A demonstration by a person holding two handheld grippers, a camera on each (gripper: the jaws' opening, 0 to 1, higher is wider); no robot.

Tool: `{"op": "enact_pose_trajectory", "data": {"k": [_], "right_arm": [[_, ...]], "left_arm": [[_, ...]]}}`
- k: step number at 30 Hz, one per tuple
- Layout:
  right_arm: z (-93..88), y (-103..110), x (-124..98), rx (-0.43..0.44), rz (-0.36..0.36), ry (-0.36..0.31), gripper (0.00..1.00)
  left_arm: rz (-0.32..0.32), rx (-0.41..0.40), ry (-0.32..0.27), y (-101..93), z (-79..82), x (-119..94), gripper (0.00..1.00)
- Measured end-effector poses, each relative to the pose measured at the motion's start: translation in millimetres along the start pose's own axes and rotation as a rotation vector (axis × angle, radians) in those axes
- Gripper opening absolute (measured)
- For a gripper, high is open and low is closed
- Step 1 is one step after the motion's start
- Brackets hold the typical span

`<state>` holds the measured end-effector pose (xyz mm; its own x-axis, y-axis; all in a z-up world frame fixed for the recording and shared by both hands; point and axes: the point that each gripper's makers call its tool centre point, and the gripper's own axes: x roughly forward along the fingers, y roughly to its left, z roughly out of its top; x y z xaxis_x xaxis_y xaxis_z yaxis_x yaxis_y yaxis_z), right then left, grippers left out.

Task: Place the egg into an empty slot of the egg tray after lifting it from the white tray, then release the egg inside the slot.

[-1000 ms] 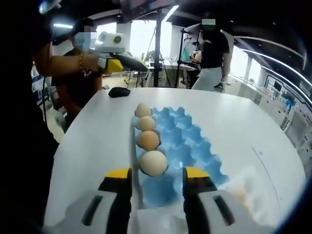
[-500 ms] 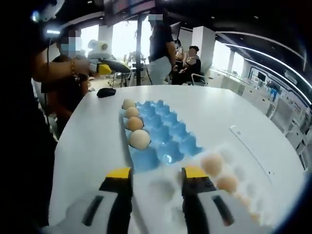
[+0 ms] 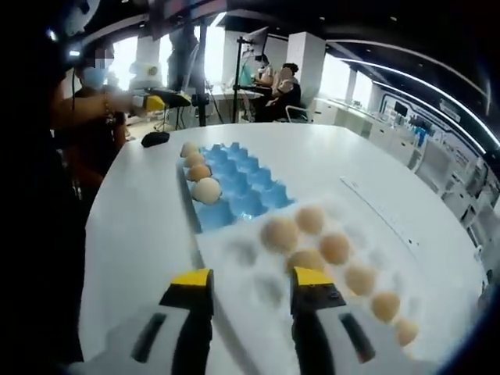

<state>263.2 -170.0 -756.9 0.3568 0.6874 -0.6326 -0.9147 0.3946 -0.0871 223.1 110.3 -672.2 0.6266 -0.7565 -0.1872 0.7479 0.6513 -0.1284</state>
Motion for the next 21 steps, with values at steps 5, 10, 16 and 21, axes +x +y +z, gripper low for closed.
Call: {"op": "enact_pose_trajectory", "data": {"k": [5, 10, 16, 21], "right_arm": [[-19.7, -12.3, -19.3, 0.033, -0.055, 0.032, 0.39], [-35.7, -23.1, -35.7, 0.062, -0.108, 0.056, 0.39], [-51.4, -38.2, -52.7, 0.095, -0.169, 0.075, 0.39], [-63.9, -48.8, -63.2, 0.119, -0.21, 0.094, 0.38]], "left_arm": [[0.002, 0.002, -0.001, 0.7, 0.9, 0.6, 0.37], [-0.002, -0.001, -0.003, -0.2, 1.9, 1.2, 0.37], [-0.006, 0.002, -0.002, -1.4, 2.7, 2.6, 0.37], [-0.005, 0.004, -0.004, -0.9, 3.3, 2.6, 0.37]]}}
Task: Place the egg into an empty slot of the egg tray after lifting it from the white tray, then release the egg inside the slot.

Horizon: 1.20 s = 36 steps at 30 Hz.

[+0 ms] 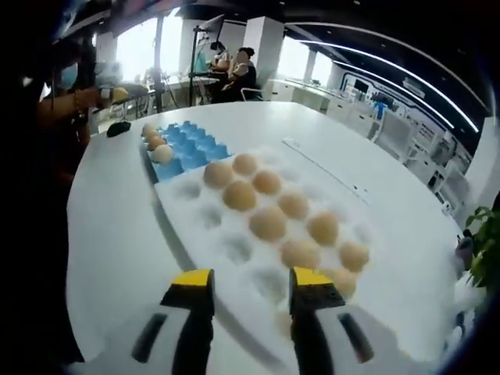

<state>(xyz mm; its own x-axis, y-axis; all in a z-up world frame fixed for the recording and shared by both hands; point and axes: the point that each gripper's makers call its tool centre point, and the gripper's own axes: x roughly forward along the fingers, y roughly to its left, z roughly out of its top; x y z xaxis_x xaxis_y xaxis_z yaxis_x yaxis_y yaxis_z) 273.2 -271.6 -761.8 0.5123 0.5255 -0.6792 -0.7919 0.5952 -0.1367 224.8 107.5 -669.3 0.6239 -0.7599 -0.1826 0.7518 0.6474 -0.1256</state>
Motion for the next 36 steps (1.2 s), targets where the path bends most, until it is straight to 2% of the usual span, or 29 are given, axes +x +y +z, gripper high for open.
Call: {"op": "enact_pose_trajectory", "data": {"k": [6, 13, 20, 26, 28, 31, 35, 36], "right_arm": [[-18.9, -23.0, -12.0, 0.044, -0.065, 0.031, 0.38], [-31.9, -37.4, -16.1, 0.096, -0.107, 0.051, 0.37], [-42.6, -42.4, -12.3, 0.121, -0.111, 0.084, 0.31], [-44.9, -44.9, -9.2, 0.213, -0.095, 0.09, 0.3], [-46.2, -45.5, -8.4, 0.282, -0.095, 0.099, 0.3], [-46.6, -47.0, -7.1, 0.27, -0.088, 0.121, 0.3], [-47.8, -47.7, -6.3, 0.295, -0.074, 0.146, 0.29], [-48.6, -46.4, -6.2, 0.255, -0.07, 0.17, 0.29]], "left_arm": [[0.001, 0.0, 0.005, 1.3, -1.5, -1.2, 0.36], [0.001, -0.002, 0.003, 1.6, -1.6, -1.2, 0.36], [0.004, -0.001, 0.002, 1.8, -1.3, -2.0, 0.36], [0.007, -0.002, 0.008, 1.7, -2.2, -3.1, 0.36], [0.007, -0.004, 0.008, 1.6, -2.5, -3.2, 0.36], [0.006, -0.004, 0.01, 1.2, -2.7, -2.9, 0.36], [0.006, -0.004, 0.012, 1.7, -2.8, -3.1, 0.36], [0.007, -0.005, 0.012, 2.1, -2.6, -3.0, 0.36]]}}
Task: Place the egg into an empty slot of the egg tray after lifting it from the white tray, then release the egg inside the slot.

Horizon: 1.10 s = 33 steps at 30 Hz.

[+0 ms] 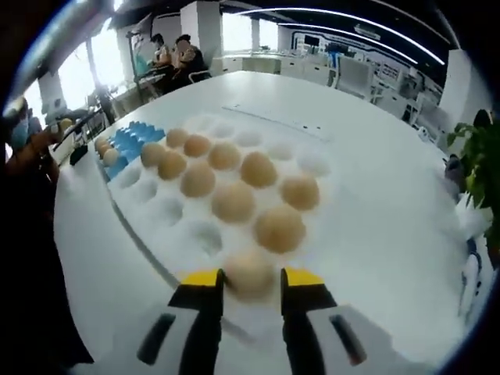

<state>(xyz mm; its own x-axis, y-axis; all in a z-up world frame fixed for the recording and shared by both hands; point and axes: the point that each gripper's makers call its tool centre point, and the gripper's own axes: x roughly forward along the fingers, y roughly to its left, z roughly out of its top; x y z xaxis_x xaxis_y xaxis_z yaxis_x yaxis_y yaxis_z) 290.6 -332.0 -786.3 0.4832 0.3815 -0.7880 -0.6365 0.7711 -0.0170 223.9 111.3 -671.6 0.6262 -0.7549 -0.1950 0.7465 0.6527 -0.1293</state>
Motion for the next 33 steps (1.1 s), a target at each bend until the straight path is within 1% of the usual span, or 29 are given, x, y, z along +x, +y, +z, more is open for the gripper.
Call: {"op": "enact_pose_trajectory", "data": {"k": [1, 2, 3, 4, 5, 6, 7, 8, 10, 11, 13, 14, 16, 19, 22, 25, 29, 30, 32, 33], "right_arm": [[1.3, 1.1, 0.5, -0.084, -0.001, 0.009, 0.28], [4.1, 5.8, 2.2, -0.158, 0.018, 0.0, 0.26], [4.5, 5.3, 3.1, -0.216, 0.004, 0.015, 0.26], [3.1, 6.9, 2.2, -0.193, 0.02, 0.031, 0.26], [1.5, 5.9, 2.3, -0.123, 0.034, 0.047, 0.26], [0.8, 5.5, 2.5, -0.082, 0.038, 0.056, 0.26], [2.3, 4.5, 2.9, -0.117, 0.037, 0.053, 0.26], [1.8, 5.3, 2.6, -0.132, 0.043, 0.053, 0.26], [0.1, 5.0, 1.5, -0.106, 0.05, 0.036, 0.26], [-0.4, 5.7, 1.1, -0.118, 0.054, 0.027, 0.26], [0.7, 7.2, 1.6, -0.117, 0.033, 0.03, 0.25], [0.5, 7.4, -0.1, -0.115, 0.018, 0.021, 0.25], [1.0, 5.6, -2.2, -0.082, 0.005, -0.016, 0.24], [2.3, 4.6, -7.4, -0.032, -0.009, -0.045, 0.23], [9.9, 5.3, -14.9, -0.087, -0.028, -0.076, 0.23], [13.6, 4.9, -19.9, -0.079, -0.03, -0.079, 0.23], [19.6, 8.2, -23.0, -0.103, -0.033, -0.08, 0.23], [22.3, 11.7, -23.5, -0.098, -0.023, -0.083, 0.23], [28.0, 16.2, -24.5, -0.123, -0.023, -0.092, 0.23], [30.7, 20.3, -24.8, -0.111, -0.008, -0.095, 0.23]], "left_arm": [[0.0, 0.0, 0.0, 0.1, 0.2, 0.1, 0.36], [0.0, 0.002, 0.0, -0.1, 0.3, 0.3, 0.36], [-0.001, 0.002, 0.002, -0.4, 0.3, 0.9, 0.36], [-0.001, 0.002, 0.002, -0.4, 0.3, 1.2, 0.36], [0.0, 0.002, 0.003, -0.5, 0.3, 1.6, 0.36], [-0.002, 0.004, 0.004, -1.0, 0.5, 1.5, 0.35], [-0.001, 0.005, 0.003, -1.0, 1.1, 1.4, 0.36], [0.001, 0.005, 0.001, -1.0, 1.8, 1.0, 0.36], [0.004, 0.004, 0.001, -0.5, 1.6, 0.4, 0.36], [0.006, 0.004, 0.003, 0.0, 1.1, 0.2, 0.36], [0.006, 0.005, 0.007, -0.1, 0.1, 0.0, 0.36], [0.005, 0.005, 0.006, -0.3, 0.4, 0.1, 0.36], [0.005, 0.004, 0.002, -0.2, 0.5, 0.4, 0.36], [0.0, 0.0, 0.008, -0.2, -2.2, 2.3, 0.36], [-0.007, -0.001, 0.007, -1.9, -2.4, 3.6, 0.36], [-0.007, -0.001, 0.003, -1.0, -2.0, 4.0, 0.36], [-0.005, 0.001, 0.0, 0.0, -0.7, 3.6, 0.36], [-0.005, 0.0, 0.0, 0.2, -0.9, 3.3, 0.36], [-0.004, 0.001, 0.003, 0.3, -1.7, 2.8, 0.36], [-0.003, -0.001, 0.002, 0.2, -1.9, 2.6, 0.36]]}}
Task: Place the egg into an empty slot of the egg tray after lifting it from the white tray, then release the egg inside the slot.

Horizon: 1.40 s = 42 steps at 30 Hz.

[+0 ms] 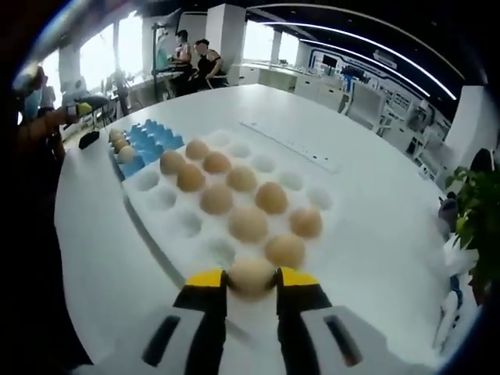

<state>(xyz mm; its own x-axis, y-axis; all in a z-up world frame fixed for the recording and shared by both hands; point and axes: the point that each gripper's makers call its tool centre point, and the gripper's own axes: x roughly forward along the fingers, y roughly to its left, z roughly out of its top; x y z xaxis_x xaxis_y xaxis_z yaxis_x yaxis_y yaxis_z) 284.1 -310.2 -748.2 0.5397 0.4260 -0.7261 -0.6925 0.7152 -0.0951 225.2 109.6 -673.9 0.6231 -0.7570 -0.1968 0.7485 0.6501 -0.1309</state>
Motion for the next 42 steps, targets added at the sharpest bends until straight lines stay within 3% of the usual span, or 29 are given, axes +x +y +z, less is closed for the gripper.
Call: {"op": "enact_pose_trajectory", "data": {"k": [23, 42], "right_arm": [[42.5, 50.7, 16.5, -0.105, 0.133, -0.066, 0.23], [79.8, 104.9, 45.3, -0.203, 0.283, -0.123, 0.23]], "left_arm": [[0.005, -0.001, -0.004, 2.0, -0.7, -1.0, 0.36], [0.011, 0.003, -0.002, 1.7, -0.2, -3.3, 0.35]]}}
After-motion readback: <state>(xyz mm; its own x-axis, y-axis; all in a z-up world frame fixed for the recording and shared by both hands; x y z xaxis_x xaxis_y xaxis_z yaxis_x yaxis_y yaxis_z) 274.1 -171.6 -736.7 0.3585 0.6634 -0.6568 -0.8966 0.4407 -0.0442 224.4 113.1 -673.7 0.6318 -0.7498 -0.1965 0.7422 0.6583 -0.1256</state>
